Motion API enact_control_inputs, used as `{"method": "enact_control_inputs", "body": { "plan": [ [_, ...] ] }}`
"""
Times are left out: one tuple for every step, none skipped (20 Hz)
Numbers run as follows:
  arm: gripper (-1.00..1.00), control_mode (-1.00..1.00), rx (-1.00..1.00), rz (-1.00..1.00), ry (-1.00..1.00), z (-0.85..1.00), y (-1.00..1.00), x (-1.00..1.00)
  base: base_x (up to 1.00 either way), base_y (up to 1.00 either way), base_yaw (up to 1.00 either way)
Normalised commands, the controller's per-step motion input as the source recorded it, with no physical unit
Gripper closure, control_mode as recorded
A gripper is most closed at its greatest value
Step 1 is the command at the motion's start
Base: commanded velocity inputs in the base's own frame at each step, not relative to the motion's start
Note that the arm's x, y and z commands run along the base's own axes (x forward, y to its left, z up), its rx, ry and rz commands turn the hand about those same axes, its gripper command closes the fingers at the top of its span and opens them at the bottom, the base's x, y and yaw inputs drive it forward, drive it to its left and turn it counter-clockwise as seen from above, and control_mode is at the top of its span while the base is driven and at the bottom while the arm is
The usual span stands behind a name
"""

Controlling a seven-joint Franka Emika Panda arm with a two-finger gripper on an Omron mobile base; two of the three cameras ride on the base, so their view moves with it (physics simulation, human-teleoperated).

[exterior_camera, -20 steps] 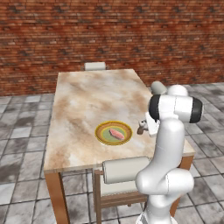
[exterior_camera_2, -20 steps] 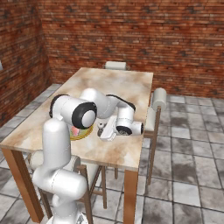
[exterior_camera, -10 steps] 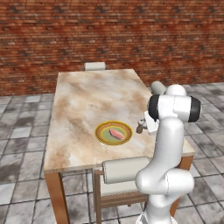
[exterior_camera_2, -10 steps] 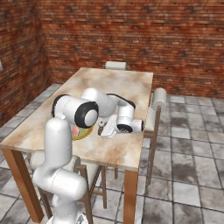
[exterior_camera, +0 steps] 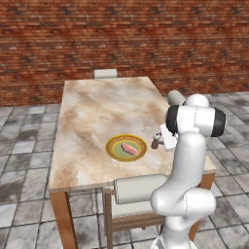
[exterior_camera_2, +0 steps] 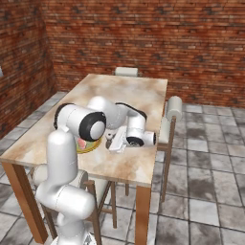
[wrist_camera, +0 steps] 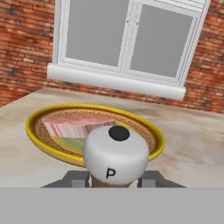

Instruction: Retrieve the shaker from the cabinet and place it next the steak on a plate on the dining table.

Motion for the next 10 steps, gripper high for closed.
{"method": "enact_control_inputs", "body": {
  "plan": [
    [-1.00, -1.00, -0.03, 0.00, -0.06, 0.00, 0.19, -0.15, 0.00, 0.00, 0.00],
    [-1.00, -1.00, -0.01, 0.00, -0.05, 0.00, 0.14, -0.14, 0.00, 0.00, 0.00],
    [-1.00, -1.00, -0.01, 0.00, -0.05, 0.00, 0.16, -0.12, 0.00, 0.00, 0.00],
    [-1.00, -1.00, 0.00, 0.00, -0.04, 0.00, 0.12, -0.09, 0.00, 0.00, 0.00],
    [-1.00, -1.00, 0.00, 0.00, -0.02, 0.00, 0.06, -0.03, 0.00, 0.00, 0.00],
    [-1.00, -1.00, 0.00, 0.00, -0.02, 0.00, 0.00, -0.02, 0.00, 0.00, 0.00],
    [-1.00, -1.00, 0.00, 0.00, -0.02, 0.00, 0.00, -0.04, 0.00, 0.00, 0.00],
    [-1.00, -1.00, 0.00, 0.00, 0.00, 0.00, 0.00, 0.00, 0.00, 0.00, 0.00],
    [-1.00, -1.00, 0.00, 0.00, 0.00, 0.00, 0.00, 0.00, 0.00, 0.00, 0.00],
    [-1.00, -1.00, 0.00, 0.00, 0.00, 0.00, 0.00, 0.00, 0.00, 0.00, 0.00]
  ]
}}
